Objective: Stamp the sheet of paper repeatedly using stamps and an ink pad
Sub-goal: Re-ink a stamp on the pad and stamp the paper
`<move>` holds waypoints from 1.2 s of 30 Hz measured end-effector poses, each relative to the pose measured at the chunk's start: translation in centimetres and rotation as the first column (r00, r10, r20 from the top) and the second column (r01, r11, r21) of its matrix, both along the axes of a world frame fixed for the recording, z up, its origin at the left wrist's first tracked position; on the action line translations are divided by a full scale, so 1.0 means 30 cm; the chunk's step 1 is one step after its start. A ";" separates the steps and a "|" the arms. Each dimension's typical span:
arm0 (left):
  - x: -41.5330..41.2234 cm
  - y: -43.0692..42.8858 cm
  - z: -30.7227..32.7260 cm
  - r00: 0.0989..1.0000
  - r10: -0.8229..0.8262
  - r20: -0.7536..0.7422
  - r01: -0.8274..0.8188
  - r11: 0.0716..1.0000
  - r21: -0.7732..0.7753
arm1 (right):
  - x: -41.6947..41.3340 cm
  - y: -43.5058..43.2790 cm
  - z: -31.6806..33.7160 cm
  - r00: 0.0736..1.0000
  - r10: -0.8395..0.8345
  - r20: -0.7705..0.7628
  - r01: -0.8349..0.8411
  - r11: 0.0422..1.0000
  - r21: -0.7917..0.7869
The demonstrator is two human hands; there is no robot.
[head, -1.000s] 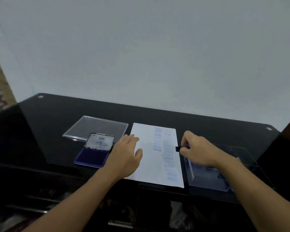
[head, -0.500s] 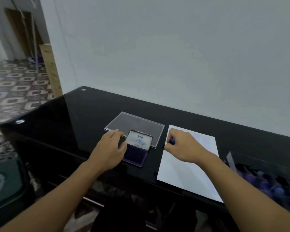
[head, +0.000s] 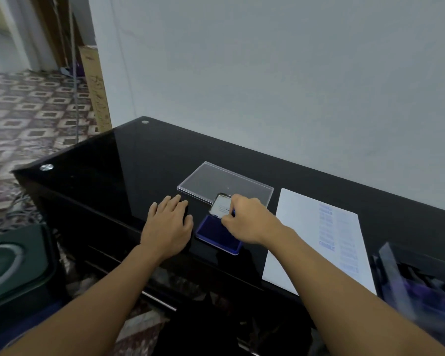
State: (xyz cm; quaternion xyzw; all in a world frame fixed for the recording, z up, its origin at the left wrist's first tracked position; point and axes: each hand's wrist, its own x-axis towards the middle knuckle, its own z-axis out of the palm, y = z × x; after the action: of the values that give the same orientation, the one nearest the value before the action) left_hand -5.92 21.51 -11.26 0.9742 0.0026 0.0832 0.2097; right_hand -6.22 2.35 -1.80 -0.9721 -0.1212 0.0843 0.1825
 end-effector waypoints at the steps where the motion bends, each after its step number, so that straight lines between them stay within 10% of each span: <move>1: -0.002 -0.003 -0.007 1.000 0.007 0.015 -0.007 1.000 0.012 | 0.006 0.006 -0.003 1.000 0.008 -0.001 -0.008 1.000 -0.017; 36: -0.005 -0.018 -0.032 0.993 0.069 0.092 -0.073 0.997 0.041 | -0.019 0.040 -0.127 0.987 -0.066 0.144 0.074 0.996 -0.053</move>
State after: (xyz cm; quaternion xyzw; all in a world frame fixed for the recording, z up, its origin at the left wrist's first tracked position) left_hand -6.07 20.97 -12.24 0.9731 0.0257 0.1348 0.1849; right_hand -6.79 3.56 -5.60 -0.9842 -0.0971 0.0121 0.1479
